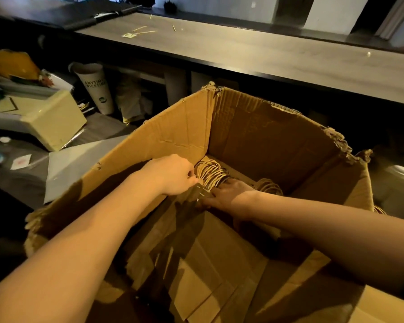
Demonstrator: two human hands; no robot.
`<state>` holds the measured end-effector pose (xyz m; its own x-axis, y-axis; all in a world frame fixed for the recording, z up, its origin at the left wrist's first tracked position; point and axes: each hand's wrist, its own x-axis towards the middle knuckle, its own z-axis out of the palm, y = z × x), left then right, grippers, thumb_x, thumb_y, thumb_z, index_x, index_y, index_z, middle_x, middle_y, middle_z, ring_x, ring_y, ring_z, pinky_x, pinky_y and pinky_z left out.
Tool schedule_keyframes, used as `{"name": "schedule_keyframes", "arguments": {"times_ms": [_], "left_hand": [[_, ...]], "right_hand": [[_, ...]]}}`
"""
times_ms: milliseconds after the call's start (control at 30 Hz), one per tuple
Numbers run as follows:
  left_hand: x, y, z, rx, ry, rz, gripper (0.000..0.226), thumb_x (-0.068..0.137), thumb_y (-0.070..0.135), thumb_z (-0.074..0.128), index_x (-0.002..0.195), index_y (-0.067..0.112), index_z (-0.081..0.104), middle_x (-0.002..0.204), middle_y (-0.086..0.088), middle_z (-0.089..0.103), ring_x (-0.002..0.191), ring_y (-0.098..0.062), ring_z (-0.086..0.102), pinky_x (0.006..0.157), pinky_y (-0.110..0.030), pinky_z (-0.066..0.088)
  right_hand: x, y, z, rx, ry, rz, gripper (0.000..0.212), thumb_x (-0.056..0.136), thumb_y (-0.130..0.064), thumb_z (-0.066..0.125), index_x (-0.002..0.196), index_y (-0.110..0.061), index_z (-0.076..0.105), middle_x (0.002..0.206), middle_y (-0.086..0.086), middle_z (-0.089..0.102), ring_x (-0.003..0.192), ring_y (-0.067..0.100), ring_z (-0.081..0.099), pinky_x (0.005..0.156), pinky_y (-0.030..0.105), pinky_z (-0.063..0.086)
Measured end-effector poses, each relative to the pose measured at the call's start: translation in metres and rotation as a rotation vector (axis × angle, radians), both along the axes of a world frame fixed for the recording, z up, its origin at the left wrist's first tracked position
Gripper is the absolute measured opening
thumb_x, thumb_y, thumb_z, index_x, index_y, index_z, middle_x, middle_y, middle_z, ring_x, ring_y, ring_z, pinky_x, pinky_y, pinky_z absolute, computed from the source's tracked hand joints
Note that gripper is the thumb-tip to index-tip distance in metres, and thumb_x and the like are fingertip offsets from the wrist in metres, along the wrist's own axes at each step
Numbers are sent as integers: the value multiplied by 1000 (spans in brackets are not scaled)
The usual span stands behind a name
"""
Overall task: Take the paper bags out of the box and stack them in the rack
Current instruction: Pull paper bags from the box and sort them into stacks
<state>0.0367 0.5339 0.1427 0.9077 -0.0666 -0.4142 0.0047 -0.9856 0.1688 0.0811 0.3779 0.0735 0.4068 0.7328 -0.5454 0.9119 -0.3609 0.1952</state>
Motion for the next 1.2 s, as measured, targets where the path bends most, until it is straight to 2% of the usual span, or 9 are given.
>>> {"name": "schedule_keyframes", "arguments": {"times_ms": [167, 300, 400, 467, 567, 700, 867, 1033, 1200], "left_hand": [[-4, -2, -3, -44, 71, -45, 40, 96, 41, 45, 129, 20, 53, 124, -5, 59, 110, -21, 55, 95, -35, 45], [-9, -15, -4, -114, 195, -143, 46, 95, 44, 46, 131, 15, 50, 121, -5, 61, 105, -16, 56, 86, -20, 41], [-17, -29, -11, -189, 238, -166, 33, 94, 42, 49, 87, 10, 54, 77, -3, 58, 60, -10, 46, 52, -14, 34], [-24, -36, -16, -166, 251, -180, 34, 95, 39, 50, 72, 15, 41, 69, 0, 43, 58, -13, 37, 53, -23, 31], [-32, -40, -16, -139, 172, -191, 28, 98, 31, 46, 75, 16, 42, 73, -1, 42, 62, -15, 40, 58, -30, 31], [-44, -44, 3, -222, -34, -69, 34, 99, 25, 45, 127, 8, 52, 107, -8, 60, 99, -25, 58, 75, -28, 40], [-58, -41, 23, -340, -295, 76, 29, 96, 27, 50, 115, 7, 61, 113, -9, 65, 101, -21, 60, 90, -41, 48], [-73, -49, 42, -342, -488, 139, 23, 94, 26, 54, 112, 17, 64, 110, 4, 64, 99, -9, 56, 84, -25, 44], [-87, -40, 51, -389, -616, 309, 18, 97, 26, 48, 93, 18, 63, 90, 4, 63, 86, -16, 58, 66, -24, 42]], "right_hand": [[7, 0, 21, 116, 229, -171, 71, 75, -24, 78, 135, -16, 42, 124, 5, 56, 115, 23, 52, 91, 33, 44], [13, -2, 37, 228, 293, -233, 32, 72, -24, 80, 93, -19, 56, 89, -3, 58, 85, 16, 52, 69, 27, 43], [12, -8, 51, 338, 371, -276, 26, 72, -20, 80, 74, -23, 54, 72, -11, 53, 75, 12, 54, 64, 24, 46], [9, -13, 63, 401, 393, -278, 28, 74, -18, 79, 69, -26, 52, 73, -11, 54, 73, 9, 54, 66, 24, 47], [5, -21, 74, 483, 360, -245, 20, 77, -19, 76, 75, -22, 57, 81, -5, 60, 77, 11, 54, 71, 28, 48], [-1, -41, 87, 707, 278, -249, 11, 80, -18, 73, 85, -16, 64, 87, 0, 66, 82, 14, 61, 79, 35, 52], [-13, -54, 104, 975, 116, -222, 14, 85, -21, 68, 97, -15, 66, 97, 2, 67, 91, 15, 62, 83, 36, 53], [-22, -66, 112, 1061, -46, -172, 23, 90, -26, 61, 111, -19, 63, 110, 1, 66, 105, 18, 58, 92, 39, 49], [-27, -82, 112, 1308, -65, -323, 58, 85, -26, 68, 137, -23, 44, 146, 1, 40, 138, 19, 29, 115, 39, 26]]}}
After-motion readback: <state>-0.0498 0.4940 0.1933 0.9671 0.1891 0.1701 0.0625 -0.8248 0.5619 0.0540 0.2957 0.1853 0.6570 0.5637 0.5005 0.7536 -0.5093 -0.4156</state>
